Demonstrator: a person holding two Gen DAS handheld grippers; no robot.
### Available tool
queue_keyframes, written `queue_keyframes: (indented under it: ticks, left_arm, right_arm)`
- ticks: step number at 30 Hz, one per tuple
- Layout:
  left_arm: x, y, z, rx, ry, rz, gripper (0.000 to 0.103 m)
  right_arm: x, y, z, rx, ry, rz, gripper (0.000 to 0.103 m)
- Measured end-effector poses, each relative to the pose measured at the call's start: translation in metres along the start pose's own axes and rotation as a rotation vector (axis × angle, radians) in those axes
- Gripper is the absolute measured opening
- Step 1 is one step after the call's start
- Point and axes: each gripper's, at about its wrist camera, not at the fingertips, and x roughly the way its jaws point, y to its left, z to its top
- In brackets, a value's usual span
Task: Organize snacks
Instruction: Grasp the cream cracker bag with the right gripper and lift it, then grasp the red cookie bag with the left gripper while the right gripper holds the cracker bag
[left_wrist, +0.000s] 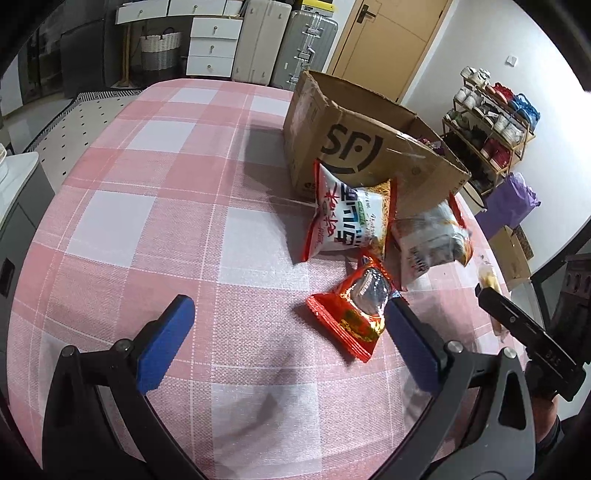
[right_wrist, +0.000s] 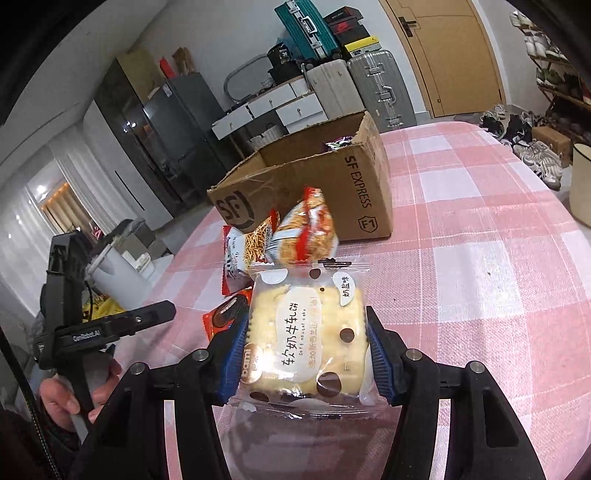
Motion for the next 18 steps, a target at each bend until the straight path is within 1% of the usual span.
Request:
queue_keyframes:
  ticks: [4, 9, 14, 18]
  left_arm:
    - [0.006, -0.007, 0.001, 0.025, 0.017, 0.007, 0.102]
    - [0.016, -0.018, 0.001, 0.072, 0.05, -0.002, 0.102]
    - [0.033, -0.032, 0.003, 0.12, 0.112, -0.021, 0.102]
    - [0.042, -0.041, 0.003, 0.151, 0.129, -0.024, 0.102]
  right_arm:
    - [-0.009, -0.007, -0.002, 0.019, -0.016, 0.006, 0.058]
    - [-0.02, -0.012, -0.001, 0.023, -0.039, 0.01, 0.058]
    - [-0.028, -0.017, 0.001, 0.027, -0.054, 0.019, 0.058]
    - [-0.03, -0.021, 0.001, 0.038, -0.062, 0.023, 0.058]
